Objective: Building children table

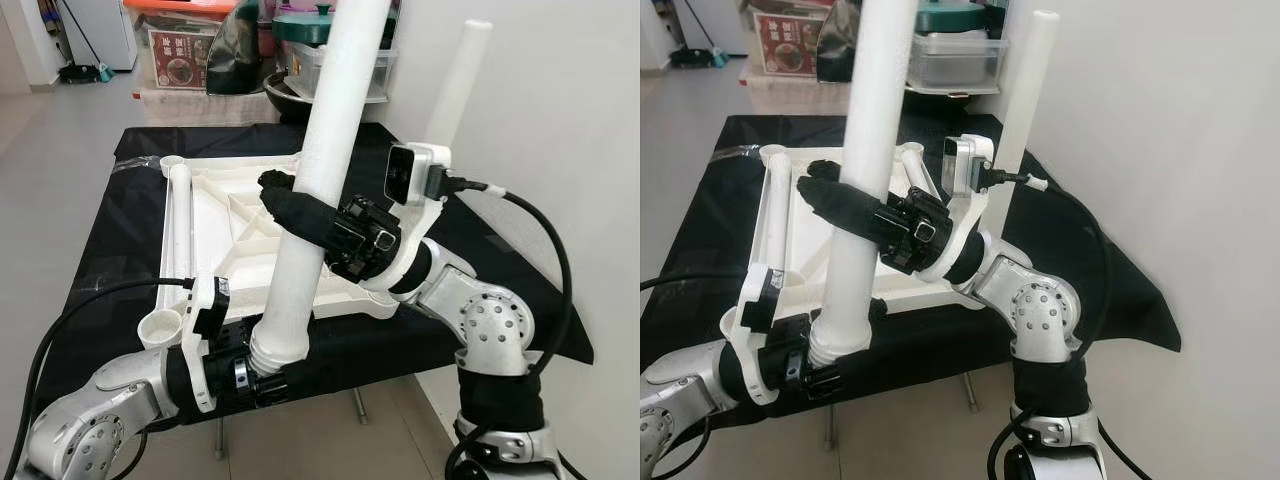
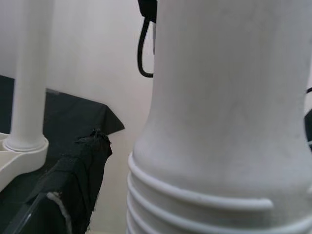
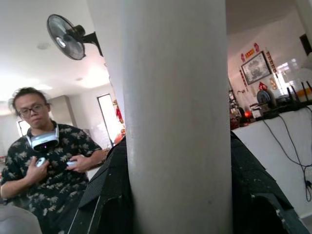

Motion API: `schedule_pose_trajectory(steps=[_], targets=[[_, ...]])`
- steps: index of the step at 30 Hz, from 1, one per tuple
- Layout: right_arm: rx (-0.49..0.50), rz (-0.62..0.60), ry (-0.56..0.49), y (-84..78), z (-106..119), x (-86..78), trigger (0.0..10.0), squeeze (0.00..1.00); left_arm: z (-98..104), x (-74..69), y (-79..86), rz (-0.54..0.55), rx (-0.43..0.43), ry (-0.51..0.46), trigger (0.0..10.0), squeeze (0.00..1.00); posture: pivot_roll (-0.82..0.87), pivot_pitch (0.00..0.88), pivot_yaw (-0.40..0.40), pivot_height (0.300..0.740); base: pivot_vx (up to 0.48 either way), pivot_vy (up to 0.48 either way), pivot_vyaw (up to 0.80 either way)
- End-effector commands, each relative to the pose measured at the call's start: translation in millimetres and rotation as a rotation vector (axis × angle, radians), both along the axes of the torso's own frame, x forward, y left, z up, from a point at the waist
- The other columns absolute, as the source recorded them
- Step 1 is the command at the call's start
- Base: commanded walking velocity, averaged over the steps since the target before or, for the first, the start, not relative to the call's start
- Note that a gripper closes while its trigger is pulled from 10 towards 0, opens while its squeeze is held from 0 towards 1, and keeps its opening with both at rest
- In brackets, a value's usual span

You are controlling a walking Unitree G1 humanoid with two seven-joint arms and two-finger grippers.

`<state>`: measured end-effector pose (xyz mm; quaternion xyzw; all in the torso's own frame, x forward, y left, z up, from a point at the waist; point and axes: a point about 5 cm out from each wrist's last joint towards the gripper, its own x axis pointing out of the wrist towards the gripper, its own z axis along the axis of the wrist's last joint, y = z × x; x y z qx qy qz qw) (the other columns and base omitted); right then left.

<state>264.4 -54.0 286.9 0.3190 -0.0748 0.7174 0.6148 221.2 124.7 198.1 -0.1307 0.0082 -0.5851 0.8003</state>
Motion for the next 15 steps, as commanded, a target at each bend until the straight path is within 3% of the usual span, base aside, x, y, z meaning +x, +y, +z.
schedule_pose_trajectory(steps=[1,8,9,10,11,13,15], targets=[[0.002,0.308,-0.011,41.8,0.5,-33.3,10.0,0.00,7.9,-2.3,-22.2,-0.093,0.003,-0.025,10.0,0.00,0.11,0.000,-0.096,0.740,0.000,0.000,0.00],[-0.001,0.317,-0.004,42.9,-0.4,-35.3,10.0,0.00,9.1,-2.4,-23.4,-0.115,-0.009,-0.012,10.0,0.00,0.11,0.000,-0.096,0.740,0.000,0.000,0.00],[0.005,0.315,0.000,42.9,0.2,-35.2,10.0,0.00,8.9,-2.3,-24.2,-0.119,-0.018,-0.005,9.4,0.00,0.11,0.000,-0.091,0.740,0.000,0.000,0.00],[0.008,0.314,0.003,42.9,0.6,-35.1,10.0,0.00,8.9,-2.3,-24.7,-0.122,-0.023,-0.001,9.4,0.00,0.11,0.000,-0.091,0.740,0.000,0.000,0.00],[0.009,0.311,0.005,42.9,0.7,-35.0,10.0,0.00,8.9,-2.9,-25.5,-0.127,-0.028,0.002,3.8,0.00,0.10,0.000,-0.091,0.740,0.000,0.000,0.00],[0.008,0.304,0.008,43.1,0.5,-34.3,10.0,0.00,9.1,-3.6,-26.2,-0.136,-0.041,0.008,0.0,0.00,0.10,0.000,-0.091,0.740,0.000,0.000,0.00],[0.005,0.295,0.013,43.4,-0.1,-32.9,10.0,0.00,9.0,-4.1,-25.9,-0.143,-0.053,0.013,0.0,0.00,0.11,0.000,-0.092,0.740,0.000,0.000,0.00]])
